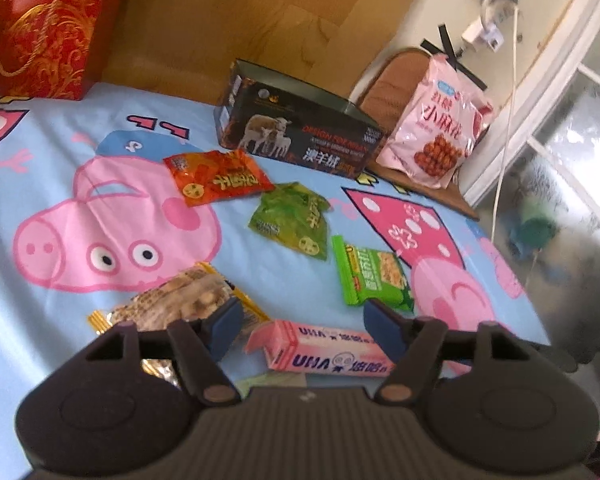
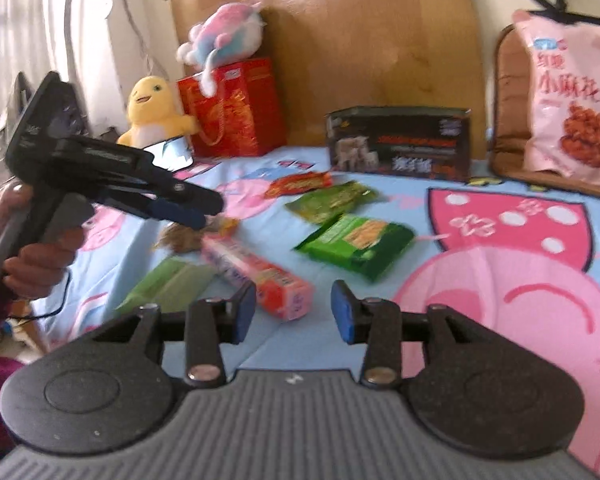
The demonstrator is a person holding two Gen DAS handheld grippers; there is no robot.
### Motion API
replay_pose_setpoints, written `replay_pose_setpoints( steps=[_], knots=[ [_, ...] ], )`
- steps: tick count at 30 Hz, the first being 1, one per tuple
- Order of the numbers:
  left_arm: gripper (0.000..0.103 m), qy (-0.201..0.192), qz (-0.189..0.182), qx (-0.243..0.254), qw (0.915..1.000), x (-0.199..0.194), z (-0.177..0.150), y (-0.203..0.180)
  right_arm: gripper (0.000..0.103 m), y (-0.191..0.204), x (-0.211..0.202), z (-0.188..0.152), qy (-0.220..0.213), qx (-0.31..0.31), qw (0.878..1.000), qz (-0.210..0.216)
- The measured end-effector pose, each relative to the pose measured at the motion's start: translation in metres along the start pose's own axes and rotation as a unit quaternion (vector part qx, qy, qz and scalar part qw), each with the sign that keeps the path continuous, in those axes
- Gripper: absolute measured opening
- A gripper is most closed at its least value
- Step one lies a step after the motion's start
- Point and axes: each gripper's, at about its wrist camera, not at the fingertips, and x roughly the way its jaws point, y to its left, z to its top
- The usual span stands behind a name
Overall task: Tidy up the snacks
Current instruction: 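Grasp the pink UHA candy box with the left tool, then carry the pink candy box into the tin box and release it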
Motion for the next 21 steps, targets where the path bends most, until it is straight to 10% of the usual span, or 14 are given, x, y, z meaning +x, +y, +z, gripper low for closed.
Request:
replay_pose_setpoints(
  steps=[13, 21],
  knots=[
    [0.071, 0.028, -0.012, 0.042, 0.9987, 0.008, -0.017, -0.026, 0.046, 0.011, 0.019, -0.013, 0.03, -0.029, 0.999, -0.033],
    [0.046, 0.032, 0.009, 0.04, 0.9986, 0.009, -0.018, -0.026, 0.046, 0.011, 0.017, -0.015, 0.028, -0.039, 0.997, -0.052]
  ],
)
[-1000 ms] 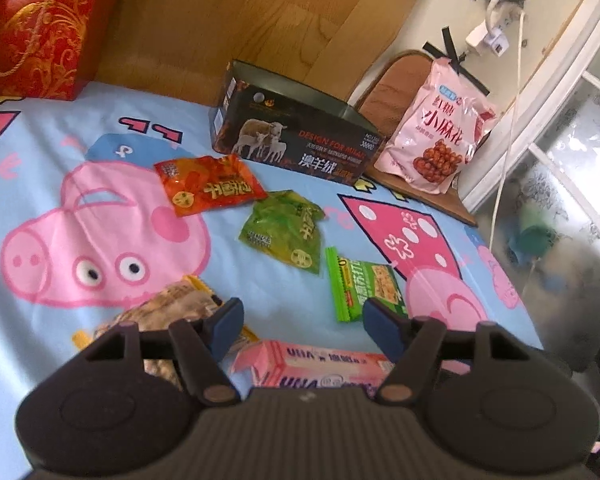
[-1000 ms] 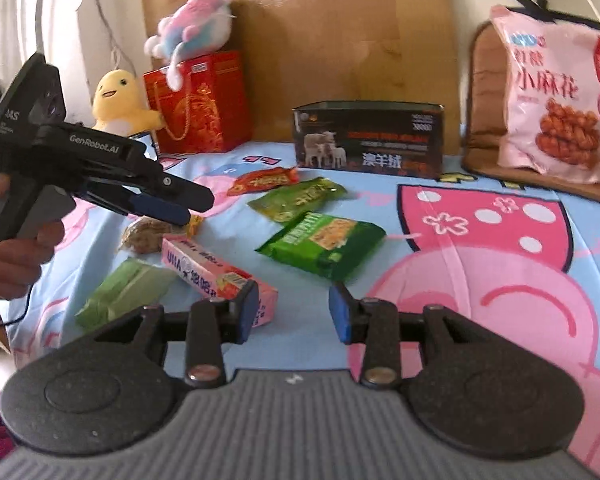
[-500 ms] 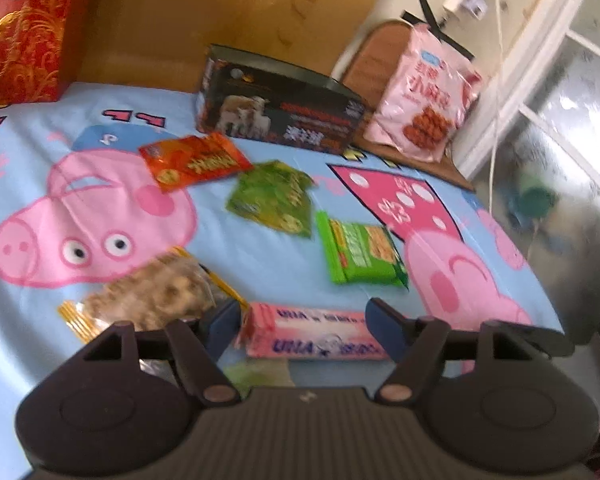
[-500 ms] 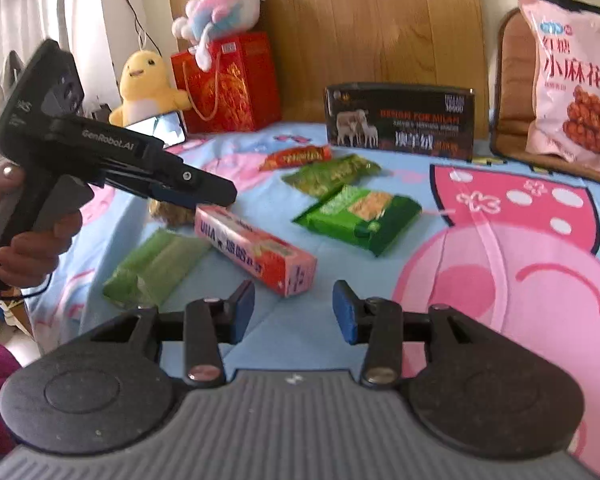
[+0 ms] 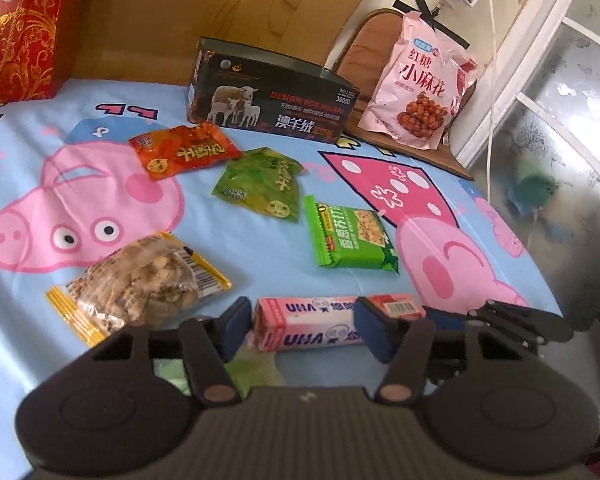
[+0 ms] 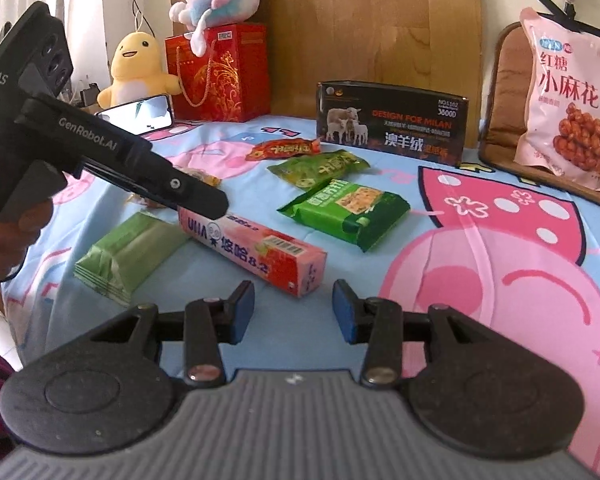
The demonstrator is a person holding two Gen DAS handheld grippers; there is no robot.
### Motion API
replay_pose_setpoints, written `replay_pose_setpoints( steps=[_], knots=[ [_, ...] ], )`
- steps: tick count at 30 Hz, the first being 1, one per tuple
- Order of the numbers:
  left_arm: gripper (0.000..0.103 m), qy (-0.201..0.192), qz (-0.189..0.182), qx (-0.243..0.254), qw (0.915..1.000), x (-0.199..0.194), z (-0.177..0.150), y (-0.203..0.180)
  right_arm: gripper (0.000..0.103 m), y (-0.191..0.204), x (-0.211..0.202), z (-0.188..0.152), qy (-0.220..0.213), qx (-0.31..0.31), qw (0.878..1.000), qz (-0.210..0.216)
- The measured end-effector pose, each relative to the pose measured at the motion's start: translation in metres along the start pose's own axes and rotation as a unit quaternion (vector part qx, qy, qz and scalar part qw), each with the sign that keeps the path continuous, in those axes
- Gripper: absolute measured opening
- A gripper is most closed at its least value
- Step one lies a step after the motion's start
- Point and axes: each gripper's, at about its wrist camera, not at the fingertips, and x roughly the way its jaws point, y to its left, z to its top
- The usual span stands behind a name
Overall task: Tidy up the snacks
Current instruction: 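Carry the pink candy box into the tin box and release it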
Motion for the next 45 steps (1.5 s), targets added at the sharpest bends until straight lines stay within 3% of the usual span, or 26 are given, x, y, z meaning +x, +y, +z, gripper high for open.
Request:
replay_pose_setpoints(
  steps=[5, 11, 19, 23, 26, 30, 35, 37, 39, 40, 43, 45],
  knots=[
    [0.044, 0.001, 0.001, 0.019, 0.9998, -0.002, 0.007, -0.014, 0.038, -0.003, 0.003, 0.005, -0.003, 0.015, 1.0, -0.004],
    [0.045, -0.05, -0.016, 0.044, 0.9976, -0.019, 0.048, -0.023, 0.038, -0.027, -0.005, 0.026, -0.035, 0.068, 0.997, 0.012],
    [0.046, -0.094, 0.016, 0.032, 0.9949, 0.017, 0.139, -0.017, 0.038, -0.056, 0.033, 0.087, -0.087, 0.055, 0.994, -0.031],
    [0.058, -0.138, 0.044, 0.042, 0.9886, 0.04, 0.193, -0.009, 0.038, -0.074, 0.069, 0.136, -0.113, 0.025, 0.991, -0.062],
    [0.06, -0.131, 0.062, 0.026, 0.9891, 0.069, 0.224, 0.008, 0.05, -0.088, 0.105, 0.168, -0.126, 0.022, 0.99, -0.067],
    [0.06, -0.124, 0.049, -0.01, 0.991, 0.073, 0.215, 0.036, 0.05, -0.111, 0.127, 0.18, -0.114, 0.044, 0.989, -0.082],
    [0.061, -0.094, 0.053, -0.054, 0.9927, 0.088, 0.2, 0.057, 0.054, -0.161, 0.11, 0.15, -0.122, 0.168, 0.973, -0.1],
    [0.062, -0.078, 0.07, -0.052, 0.9931, 0.098, 0.2, 0.055, 0.056, -0.178, 0.116, 0.138, -0.092, 0.224, 0.966, -0.089],
    [0.062, -0.078, 0.077, -0.048, 0.9928, 0.098, 0.2, 0.052, 0.057, -0.187, 0.119, 0.132, -0.088, 0.27, 0.958, -0.04],
    [0.062, -0.077, 0.076, -0.049, 0.993, 0.096, 0.2, 0.051, 0.06, -0.185, 0.121, 0.132, -0.074, 0.277, 0.958, -0.02],
    [0.065, -0.08, 0.046, -0.059, 0.994, 0.081, 0.193, 0.057, 0.06, -0.155, 0.113, 0.135, -0.067, 0.201, 0.975, -0.065],
    [0.079, -0.095, 0.048, -0.063, 0.9923, 0.061, 0.18, 0.064, 0.058, -0.146, 0.104, 0.133, -0.082, 0.191, 0.976, -0.06]
  ],
)
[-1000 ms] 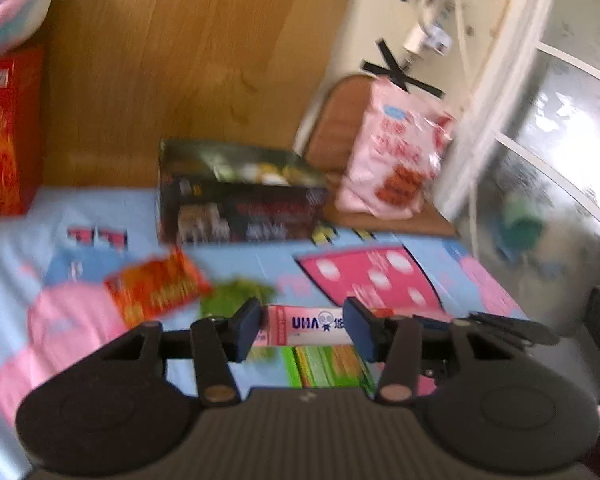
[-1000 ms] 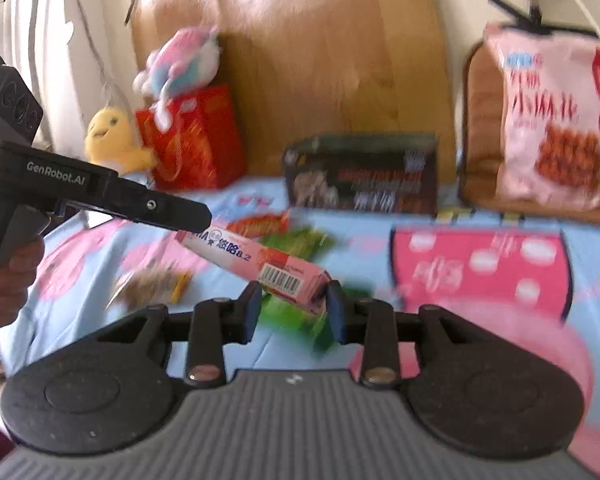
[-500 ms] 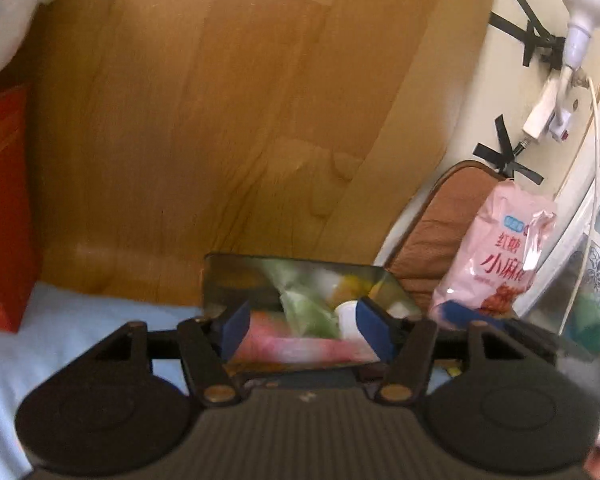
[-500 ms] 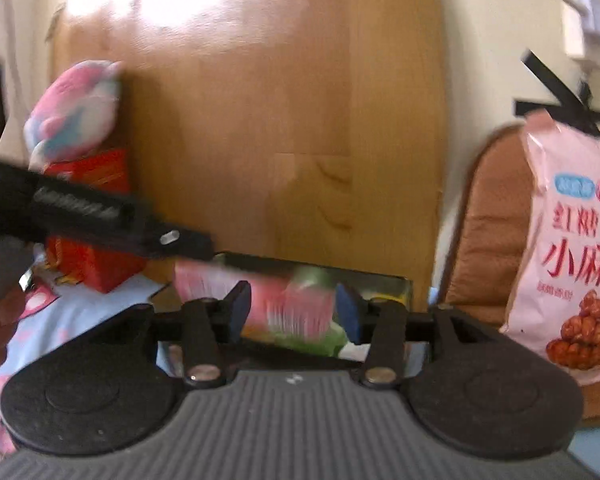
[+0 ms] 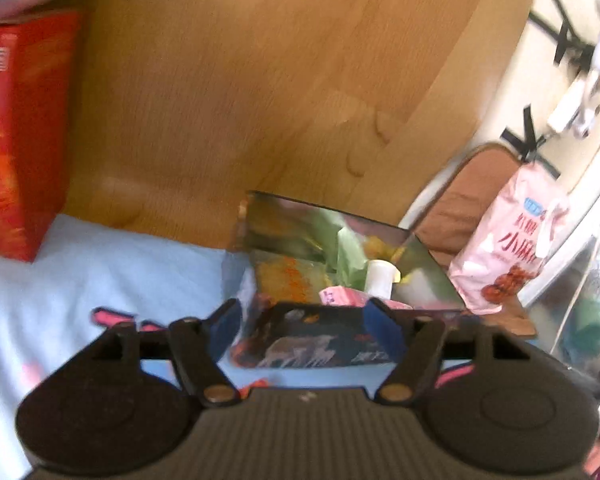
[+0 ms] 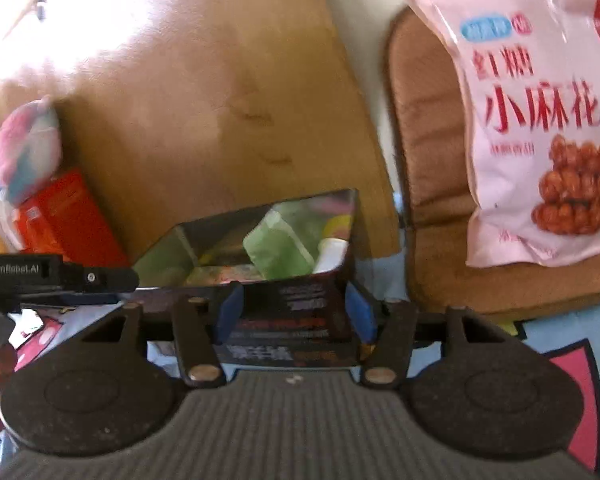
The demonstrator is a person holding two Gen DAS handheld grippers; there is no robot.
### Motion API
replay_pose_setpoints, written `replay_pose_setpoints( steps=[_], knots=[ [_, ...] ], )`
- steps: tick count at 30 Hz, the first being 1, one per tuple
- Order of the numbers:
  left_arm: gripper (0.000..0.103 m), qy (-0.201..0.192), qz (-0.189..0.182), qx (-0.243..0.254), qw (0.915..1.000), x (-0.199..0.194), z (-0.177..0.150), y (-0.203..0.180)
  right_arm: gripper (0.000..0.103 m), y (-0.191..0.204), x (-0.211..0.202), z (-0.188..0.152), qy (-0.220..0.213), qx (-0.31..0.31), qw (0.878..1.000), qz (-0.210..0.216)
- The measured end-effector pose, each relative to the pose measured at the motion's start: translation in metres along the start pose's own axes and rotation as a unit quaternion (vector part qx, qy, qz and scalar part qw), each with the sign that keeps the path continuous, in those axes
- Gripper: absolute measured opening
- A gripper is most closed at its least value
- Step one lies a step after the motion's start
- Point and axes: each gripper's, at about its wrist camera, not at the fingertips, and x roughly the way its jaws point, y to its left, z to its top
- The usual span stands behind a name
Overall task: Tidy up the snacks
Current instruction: 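Carry the pink candy box into the tin box and release it, then grasp the orange snack bag with the left tool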
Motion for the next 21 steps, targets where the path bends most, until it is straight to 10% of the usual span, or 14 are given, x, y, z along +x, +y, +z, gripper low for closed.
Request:
replay_pose_setpoints(
  steps=[4, 8, 16, 21],
  knots=[
    [0.08, -0.005, 0.016, -0.016, 0.9997, -0.037, -0.024, 0.022, 0.059, -0.001, -0.04, -0.011, -0.033, 0.044, 0.998, 0.012],
    [0.078, 0.02, 0.007, -0.086, 0.9961, -0.05, -0.054, 0.053, 0.041, 0.023, -0.011, -0.019, 0.09, 0.088, 0.981, 0.148],
    [0.075, 0.026, -0.02, -0.145, 0.9889, -0.04, -0.083, 0.068, 0.029, 0.084, 0.065, -0.049, 0.218, 0.039, 0.964, 0.148],
    [0.043, 0.053, -0.08, -0.173, 0.9802, -0.041, -0.092, 0.068, 0.011, 0.103, 0.043, -0.064, 0.199, 0.014, 0.97, 0.14]
  ],
)
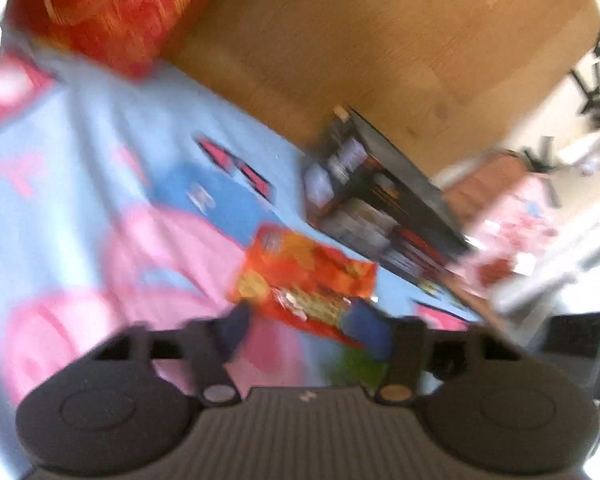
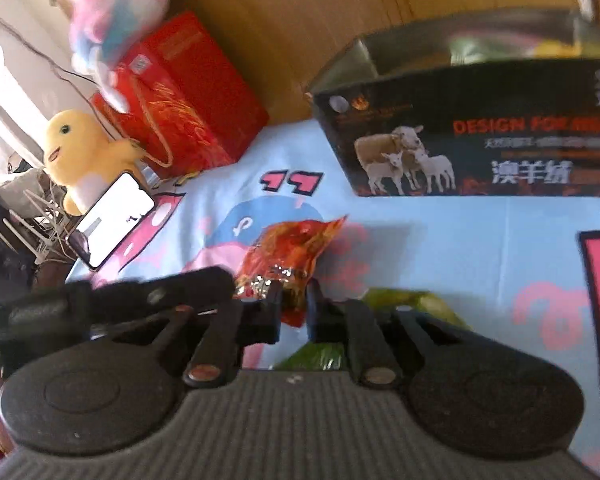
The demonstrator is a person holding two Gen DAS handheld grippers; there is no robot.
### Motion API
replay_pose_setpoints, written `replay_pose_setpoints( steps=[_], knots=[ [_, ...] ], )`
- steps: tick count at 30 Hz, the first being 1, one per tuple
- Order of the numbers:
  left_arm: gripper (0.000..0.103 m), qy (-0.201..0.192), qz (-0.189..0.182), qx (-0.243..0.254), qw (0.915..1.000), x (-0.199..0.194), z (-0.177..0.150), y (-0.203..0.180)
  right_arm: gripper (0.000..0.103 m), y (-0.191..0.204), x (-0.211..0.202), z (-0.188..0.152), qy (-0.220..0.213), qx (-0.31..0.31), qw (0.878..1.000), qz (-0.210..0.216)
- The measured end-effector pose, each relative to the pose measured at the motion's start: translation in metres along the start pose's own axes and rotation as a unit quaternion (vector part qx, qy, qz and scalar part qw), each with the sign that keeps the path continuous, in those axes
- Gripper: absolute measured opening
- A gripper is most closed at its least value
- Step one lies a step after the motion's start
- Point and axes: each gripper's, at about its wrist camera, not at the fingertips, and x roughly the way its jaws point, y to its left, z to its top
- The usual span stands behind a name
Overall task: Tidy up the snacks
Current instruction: 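Grasp the orange snack bag with the left tool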
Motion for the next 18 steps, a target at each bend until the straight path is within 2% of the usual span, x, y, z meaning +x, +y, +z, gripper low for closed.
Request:
replay_pose_setpoints(
  steps=[2, 5, 7, 10, 12, 15, 18],
  knots=[
    [0.043, 0.008, -0.017, -0.005, 0.9998, -0.001, -0.008, -0.006, 0.008, 0.001, -0.016, -0.007, -0.02, 0.019, 0.999, 0.016],
    [0.043, 0.009, -0.032, 0.037, 0.9988, -0.004, -0.028, -0.034, 0.008, 0.008, -0.045, -0.026, -0.054, 0.007, 0.999, -0.005],
    [0.043, 0.029, -0.05, 0.057, 0.9967, -0.002, -0.043, -0.05, 0.008, 0.008, -0.067, -0.045, -0.062, 0.01, 0.998, -0.004],
    [0.045, 0.041, -0.058, 0.102, 0.9923, -0.006, -0.064, -0.071, 0.008, 0.009, -0.093, -0.07, -0.073, 0.017, 0.997, -0.02],
    [0.05, 0.033, -0.054, 0.121, 0.9906, -0.012, -0.072, -0.08, 0.008, 0.008, -0.116, -0.089, -0.089, 0.011, 0.995, -0.031],
    [0.052, 0.032, -0.042, 0.125, 0.9908, -0.019, -0.077, -0.084, 0.009, 0.001, -0.137, -0.109, -0.093, 0.022, 0.995, -0.039],
    [0.052, 0.041, -0.024, 0.127, 0.9908, -0.019, -0.084, -0.087, 0.016, -0.007, -0.149, -0.124, -0.112, 0.03, 0.99, -0.083]
  ],
)
